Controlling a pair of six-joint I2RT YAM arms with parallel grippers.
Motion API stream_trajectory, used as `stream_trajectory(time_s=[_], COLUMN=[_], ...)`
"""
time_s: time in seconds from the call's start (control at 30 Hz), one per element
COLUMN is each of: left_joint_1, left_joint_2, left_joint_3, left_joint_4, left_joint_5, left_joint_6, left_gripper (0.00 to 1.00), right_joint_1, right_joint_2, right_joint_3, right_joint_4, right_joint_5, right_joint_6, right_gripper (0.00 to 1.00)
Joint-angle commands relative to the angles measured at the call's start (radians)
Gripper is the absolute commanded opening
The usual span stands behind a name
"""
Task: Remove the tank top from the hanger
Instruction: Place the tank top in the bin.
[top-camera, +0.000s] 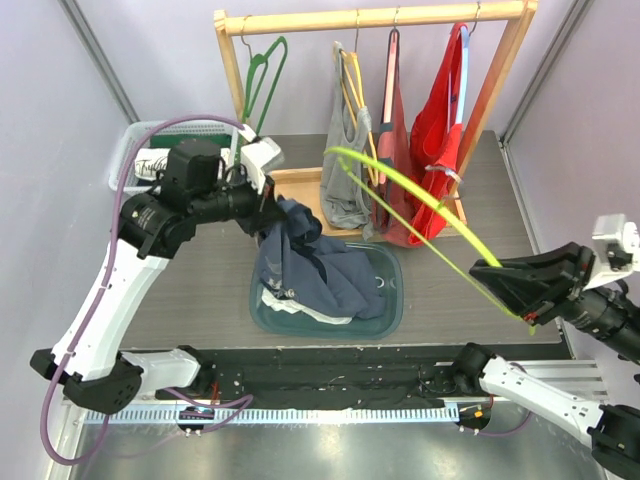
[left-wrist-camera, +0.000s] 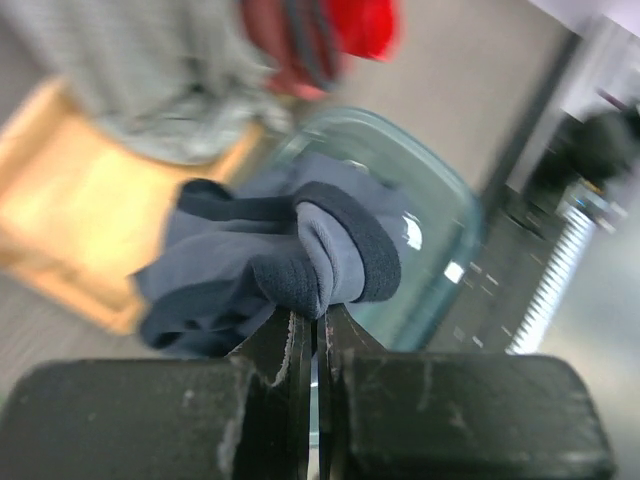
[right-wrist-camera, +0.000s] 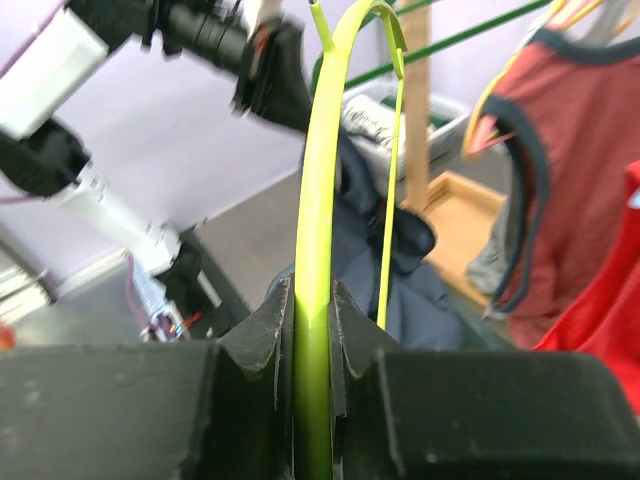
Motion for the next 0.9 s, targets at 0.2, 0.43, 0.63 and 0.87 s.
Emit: stream_trajectory(time_s=[0.2, 0.43, 0.63, 0.87], left_joint_1=[-0.067, -0.137, -0.199, -0.237], left_joint_2=[-0.061, -0.087, -0.090, -0.059], left_joint_3=[-0.156, -0.471, -0.671, -0.861], left_joint_4=[-0.047, 0.155, 0.314, 0.511], left_joint_5=[0.202, -0.301, -0.469, -0.607], left_joint_6=[0.180, 0.318, 0.386, 0.493], left_gripper=[0.00, 0.02, 0.01, 0.49], right_joint_1=[0.006, 0.006, 0.006, 0.006], right_joint_2=[0.205, 0.383, 0.502, 0.582], right_joint_3=[-0.029, 0.011, 0.090, 0.146], right_joint_4=[0.268, 0.447, 0.470, 0.529], right_joint_5=[0.141, 0.171, 0.297, 0.377], right_joint_6=[0.008, 0.051, 0.051, 0.031], right_gripper=[0.01, 0.01, 0.01, 0.01])
